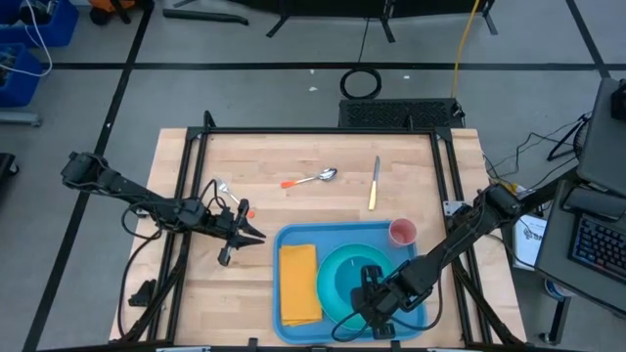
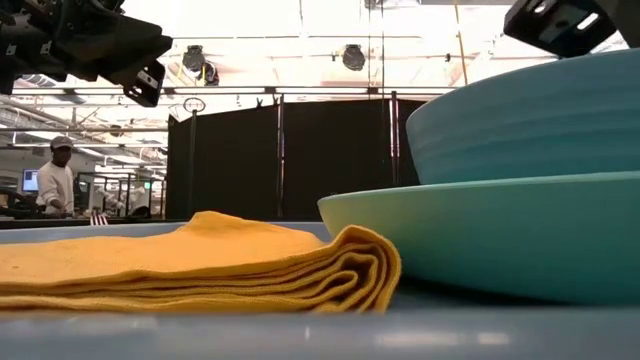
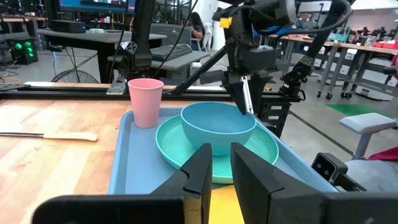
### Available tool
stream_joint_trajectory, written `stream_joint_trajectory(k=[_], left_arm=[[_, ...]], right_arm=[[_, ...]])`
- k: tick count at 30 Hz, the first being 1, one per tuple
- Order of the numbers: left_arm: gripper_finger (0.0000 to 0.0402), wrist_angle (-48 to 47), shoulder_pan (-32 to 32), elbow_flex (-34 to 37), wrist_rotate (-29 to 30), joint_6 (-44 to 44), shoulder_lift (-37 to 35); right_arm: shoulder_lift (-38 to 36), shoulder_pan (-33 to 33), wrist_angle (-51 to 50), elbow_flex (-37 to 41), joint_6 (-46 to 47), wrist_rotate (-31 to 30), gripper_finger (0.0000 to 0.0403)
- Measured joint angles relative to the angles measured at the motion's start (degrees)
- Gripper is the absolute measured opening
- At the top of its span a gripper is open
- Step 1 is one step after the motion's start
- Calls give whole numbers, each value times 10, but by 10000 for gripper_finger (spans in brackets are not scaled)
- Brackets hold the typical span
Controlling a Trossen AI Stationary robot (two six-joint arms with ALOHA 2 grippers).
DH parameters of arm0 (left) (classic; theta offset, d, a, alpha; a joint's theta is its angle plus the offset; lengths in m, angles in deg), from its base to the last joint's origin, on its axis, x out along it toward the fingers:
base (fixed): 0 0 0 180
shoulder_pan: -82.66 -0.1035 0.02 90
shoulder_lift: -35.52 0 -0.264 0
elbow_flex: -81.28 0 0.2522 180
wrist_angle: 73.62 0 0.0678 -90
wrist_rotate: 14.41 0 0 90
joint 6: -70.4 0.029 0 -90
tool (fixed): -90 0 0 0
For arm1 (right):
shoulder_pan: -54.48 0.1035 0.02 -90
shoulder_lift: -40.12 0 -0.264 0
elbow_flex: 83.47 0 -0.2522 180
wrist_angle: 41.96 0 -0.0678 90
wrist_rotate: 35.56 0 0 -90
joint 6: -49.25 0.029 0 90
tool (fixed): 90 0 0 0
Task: Set up tray
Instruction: Put the orange fork on the orange table napkin
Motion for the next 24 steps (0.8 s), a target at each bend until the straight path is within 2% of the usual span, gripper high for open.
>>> stream_joint_trajectory(k=[9,19,24], left_arm=[[63,0,0,0,0,0,0],[63,-4,0,0,0,-10,0],[63,-4,0,0,29,-16,0]], right_arm=[[-35,-1,1,0,-25,-39,126],[-61,-29,65,0,-164,-169,126],[-64,-77,134,0,-210,-148,126]])
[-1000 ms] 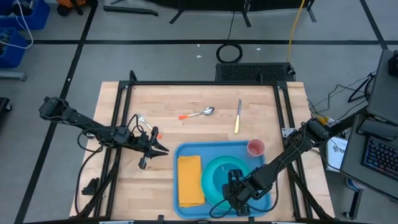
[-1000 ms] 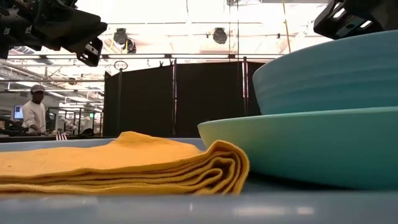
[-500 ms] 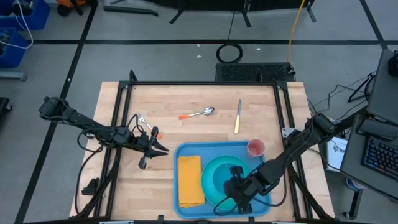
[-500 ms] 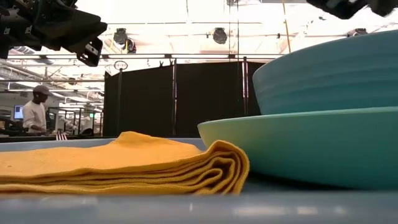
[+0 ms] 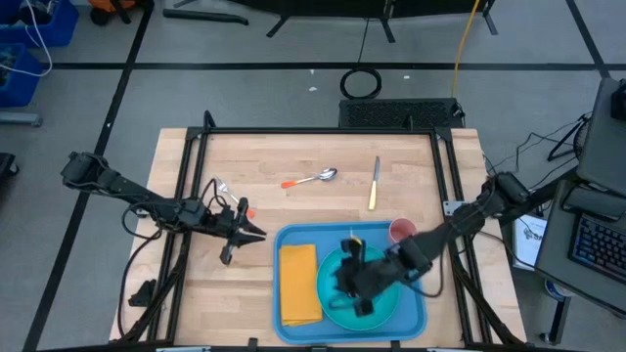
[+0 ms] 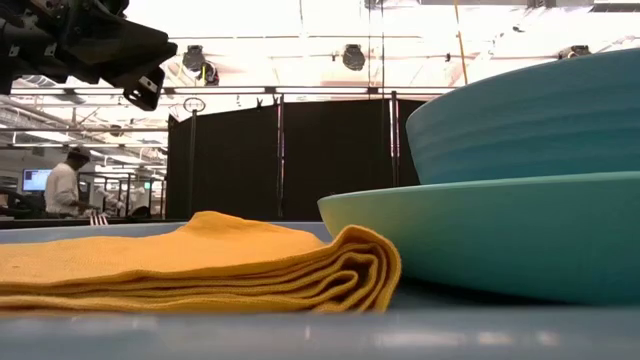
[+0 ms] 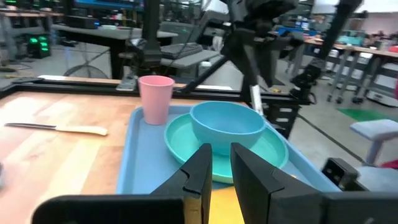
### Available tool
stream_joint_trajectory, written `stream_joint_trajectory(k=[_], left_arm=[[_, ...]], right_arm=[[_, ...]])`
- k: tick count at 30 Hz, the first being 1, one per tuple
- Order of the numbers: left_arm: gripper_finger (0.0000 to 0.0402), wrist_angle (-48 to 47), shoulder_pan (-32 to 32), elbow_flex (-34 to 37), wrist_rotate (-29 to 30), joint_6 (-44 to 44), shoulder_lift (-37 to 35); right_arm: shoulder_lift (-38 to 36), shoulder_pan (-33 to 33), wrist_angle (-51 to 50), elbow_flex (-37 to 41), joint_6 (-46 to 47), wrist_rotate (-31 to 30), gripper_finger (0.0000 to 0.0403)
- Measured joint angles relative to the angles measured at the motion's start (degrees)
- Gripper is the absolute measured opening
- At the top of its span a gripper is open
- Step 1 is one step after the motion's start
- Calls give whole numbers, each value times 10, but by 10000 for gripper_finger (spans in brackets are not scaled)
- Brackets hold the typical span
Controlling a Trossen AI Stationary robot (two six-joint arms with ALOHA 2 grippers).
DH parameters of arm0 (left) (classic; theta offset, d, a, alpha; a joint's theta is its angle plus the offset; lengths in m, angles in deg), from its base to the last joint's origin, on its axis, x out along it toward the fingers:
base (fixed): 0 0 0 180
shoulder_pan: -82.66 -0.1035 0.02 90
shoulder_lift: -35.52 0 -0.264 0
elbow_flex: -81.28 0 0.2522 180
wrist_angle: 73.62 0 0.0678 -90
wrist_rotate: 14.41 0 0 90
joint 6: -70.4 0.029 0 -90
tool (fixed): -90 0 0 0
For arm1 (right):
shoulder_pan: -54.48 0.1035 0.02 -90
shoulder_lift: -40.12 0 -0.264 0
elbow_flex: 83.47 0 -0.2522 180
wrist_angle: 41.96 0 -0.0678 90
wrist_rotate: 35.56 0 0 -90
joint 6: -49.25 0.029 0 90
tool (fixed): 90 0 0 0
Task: Set up tray
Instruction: Put the orange fork on the orange table napkin
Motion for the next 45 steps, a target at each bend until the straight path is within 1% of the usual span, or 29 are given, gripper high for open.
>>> stream_joint_trajectory(k=[4,7,10,12,14,17,19,23,25,30,33,35,37,40,42,45], left_arm=[[63,1,1,0,5,-3,0],[62,25,12,0,6,-9,0],[63,55,32,0,-25,3,0],[62,84,51,0,-32,20,0],[62,98,70,0,-20,34,-1],[62,94,89,0,11,42,-1],[62,95,97,0,20,42,-1],[62,95,108,0,21,42,-1],[62,93,109,0,37,37,-1],[62,63,116,0,155,-9,-2],[62,15,113,0,200,-33,-1],[62,-21,104,-3,217,-62,-1],[62,-73,94,-16,222,-100,-1],[62,-125,70,-39,226,-200,-1],[62,-143,57,-53,230,-241,-1],[62,-144,41,-59,254,-283,-1]], right_arm=[[0,-45,27,0,-17,14,125],[1,-75,59,0,-43,25,125],[1,-106,91,0,-62,66,125],[1,-123,111,0,-71,76,125],[1,-138,124,0,-79,75,125],[1,-157,138,0,-96,77,125],[1,-170,146,0,-100,95,125],[10,-197,157,0,-84,146,125],[17,-204,156,0,-85,146,125],[20,-205,155,0,-89,149,125],[20,-197,145,0,-95,148,125],[20,-190,144,0,-99,148,125],[20,-182,144,0,-100,148,125],[20,-174,133,0,-102,148,125],[20,-169,126,0,-104,148,125],[20,-164,115,0,-119,139,125]])
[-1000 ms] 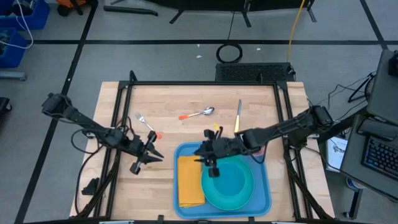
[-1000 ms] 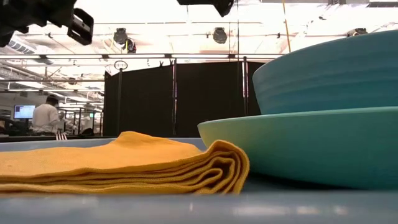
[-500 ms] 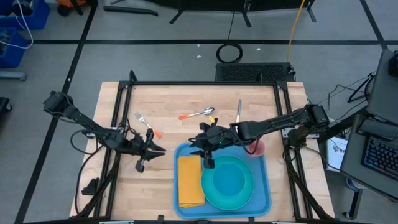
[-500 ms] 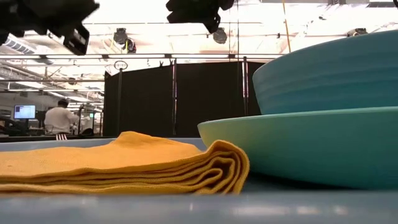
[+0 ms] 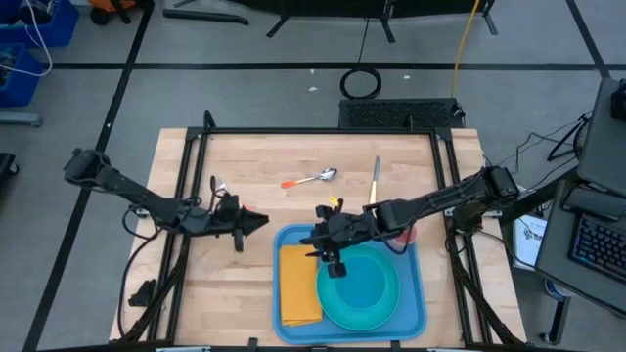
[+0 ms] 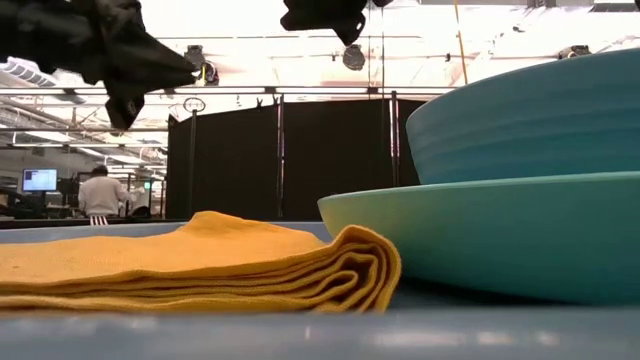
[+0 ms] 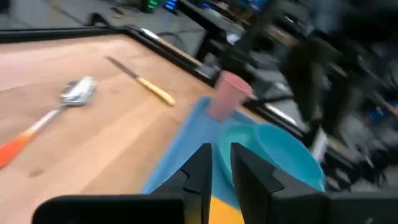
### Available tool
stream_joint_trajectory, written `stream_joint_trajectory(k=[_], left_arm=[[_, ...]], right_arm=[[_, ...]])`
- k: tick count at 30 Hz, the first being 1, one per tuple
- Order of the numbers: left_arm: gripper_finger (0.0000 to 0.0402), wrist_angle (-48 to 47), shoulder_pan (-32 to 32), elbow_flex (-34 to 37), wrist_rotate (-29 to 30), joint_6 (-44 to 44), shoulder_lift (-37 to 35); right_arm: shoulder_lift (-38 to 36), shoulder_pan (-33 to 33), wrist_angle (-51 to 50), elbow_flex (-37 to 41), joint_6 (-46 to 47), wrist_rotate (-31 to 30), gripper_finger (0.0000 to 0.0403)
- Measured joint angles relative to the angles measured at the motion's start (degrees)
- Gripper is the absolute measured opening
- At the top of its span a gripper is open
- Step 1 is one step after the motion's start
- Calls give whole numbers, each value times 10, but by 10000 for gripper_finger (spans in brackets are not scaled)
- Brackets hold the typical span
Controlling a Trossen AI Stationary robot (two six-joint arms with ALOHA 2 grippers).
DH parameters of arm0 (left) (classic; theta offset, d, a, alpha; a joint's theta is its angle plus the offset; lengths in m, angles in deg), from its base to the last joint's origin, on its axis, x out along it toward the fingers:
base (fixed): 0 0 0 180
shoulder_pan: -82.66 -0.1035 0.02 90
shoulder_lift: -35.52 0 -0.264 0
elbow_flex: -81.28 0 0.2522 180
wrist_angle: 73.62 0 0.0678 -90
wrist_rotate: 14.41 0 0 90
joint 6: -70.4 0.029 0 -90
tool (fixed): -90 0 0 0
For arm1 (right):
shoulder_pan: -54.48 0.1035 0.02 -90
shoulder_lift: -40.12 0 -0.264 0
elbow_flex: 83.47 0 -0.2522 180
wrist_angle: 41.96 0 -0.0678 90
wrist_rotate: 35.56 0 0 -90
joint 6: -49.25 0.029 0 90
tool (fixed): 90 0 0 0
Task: Set up tray
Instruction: Put the orange fork on the orange table napkin
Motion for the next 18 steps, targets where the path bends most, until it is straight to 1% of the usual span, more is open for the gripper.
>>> stream_joint_trajectory(k=[2,5,7,10,12,14,16,18], left_arm=[[62,-9,-13,0,15,-29,0],[62,-26,-28,0,19,-73,0],[62,-39,-35,0,42,-113,3],[62,-62,-48,0,78,-154,4],[62,-72,-58,0,77,-196,4],[62,-83,-69,0,56,-255,5],[62,-78,-79,0,34,-312,4],[62,-58,-87,0,33,-331,4]], right_arm=[[0,2,-6,0,-17,-27,125],[0,2,-8,0,-37,-64,125],[0,-2,-8,0,-41,-91,125],[-2,-3,-30,0,-47,-149,125],[-3,-4,-47,0,-50,-183,125],[-3,-4,-60,0,-45,-215,125],[-3,-4,-57,0,-40,-221,125],[-4,-3,-36,7,-32,-218,125]])
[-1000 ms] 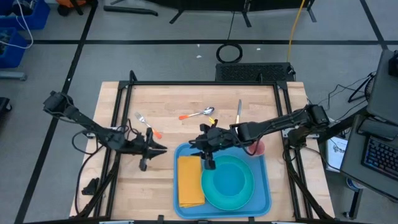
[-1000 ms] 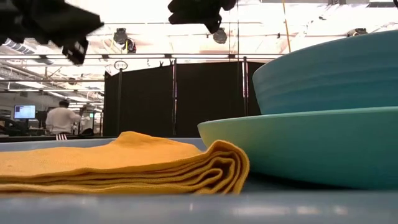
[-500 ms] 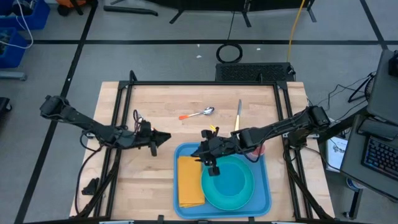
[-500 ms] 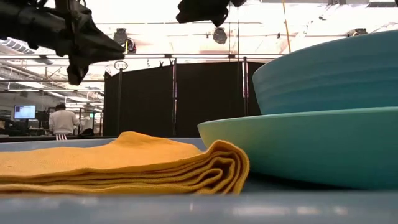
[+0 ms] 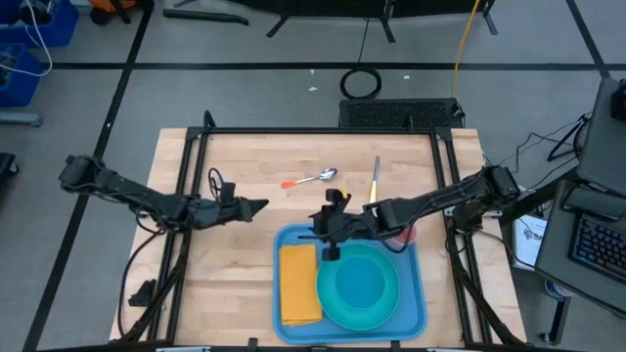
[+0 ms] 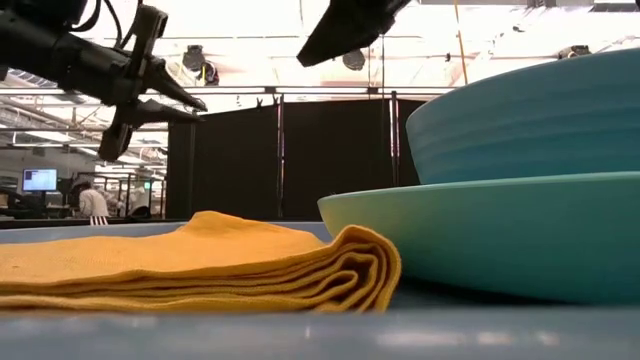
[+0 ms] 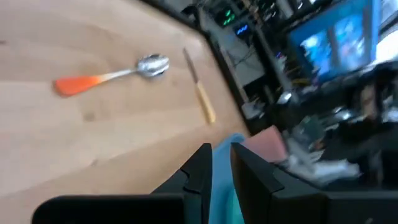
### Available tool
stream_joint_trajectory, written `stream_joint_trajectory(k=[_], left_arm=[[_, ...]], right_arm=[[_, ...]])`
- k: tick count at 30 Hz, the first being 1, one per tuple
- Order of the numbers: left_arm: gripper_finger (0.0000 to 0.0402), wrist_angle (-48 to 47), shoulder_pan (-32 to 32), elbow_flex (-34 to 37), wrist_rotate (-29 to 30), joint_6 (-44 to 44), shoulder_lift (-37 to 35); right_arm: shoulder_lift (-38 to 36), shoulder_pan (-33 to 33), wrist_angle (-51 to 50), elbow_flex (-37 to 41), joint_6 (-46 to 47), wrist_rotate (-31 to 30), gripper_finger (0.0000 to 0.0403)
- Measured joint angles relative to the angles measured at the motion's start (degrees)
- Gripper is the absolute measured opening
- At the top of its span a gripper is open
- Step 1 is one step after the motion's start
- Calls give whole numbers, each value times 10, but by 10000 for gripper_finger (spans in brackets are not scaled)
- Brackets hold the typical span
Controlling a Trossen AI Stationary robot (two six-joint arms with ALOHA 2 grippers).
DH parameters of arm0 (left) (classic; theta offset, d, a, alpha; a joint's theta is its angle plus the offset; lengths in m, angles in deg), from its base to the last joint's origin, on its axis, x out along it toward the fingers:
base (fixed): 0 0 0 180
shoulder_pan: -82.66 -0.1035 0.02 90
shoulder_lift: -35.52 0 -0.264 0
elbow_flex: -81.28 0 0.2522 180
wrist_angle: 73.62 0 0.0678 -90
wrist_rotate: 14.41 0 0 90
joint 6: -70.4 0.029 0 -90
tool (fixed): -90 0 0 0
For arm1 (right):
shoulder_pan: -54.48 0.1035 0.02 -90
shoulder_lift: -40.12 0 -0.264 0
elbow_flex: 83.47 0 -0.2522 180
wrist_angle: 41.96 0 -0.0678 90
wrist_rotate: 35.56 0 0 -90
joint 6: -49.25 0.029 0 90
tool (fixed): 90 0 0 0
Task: Set up tray
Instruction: Put the orange fork on the orange table napkin
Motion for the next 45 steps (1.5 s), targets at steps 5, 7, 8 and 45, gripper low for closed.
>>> stream_joint_trajectory(k=[5,7,8,45], left_arm=[[62,12,-21,0,41,-24,0],[62,-2,-32,0,51,-49,0],[62,-17,-39,0,55,-60,0],[237,-733,-269,-296,-234,-298,162]], right_arm=[[0,1,92,21,-26,2,125],[0,2,120,29,-40,1,125],[0,1,133,32,-42,1,125],[-103,82,222,147,-100,-4,125]])
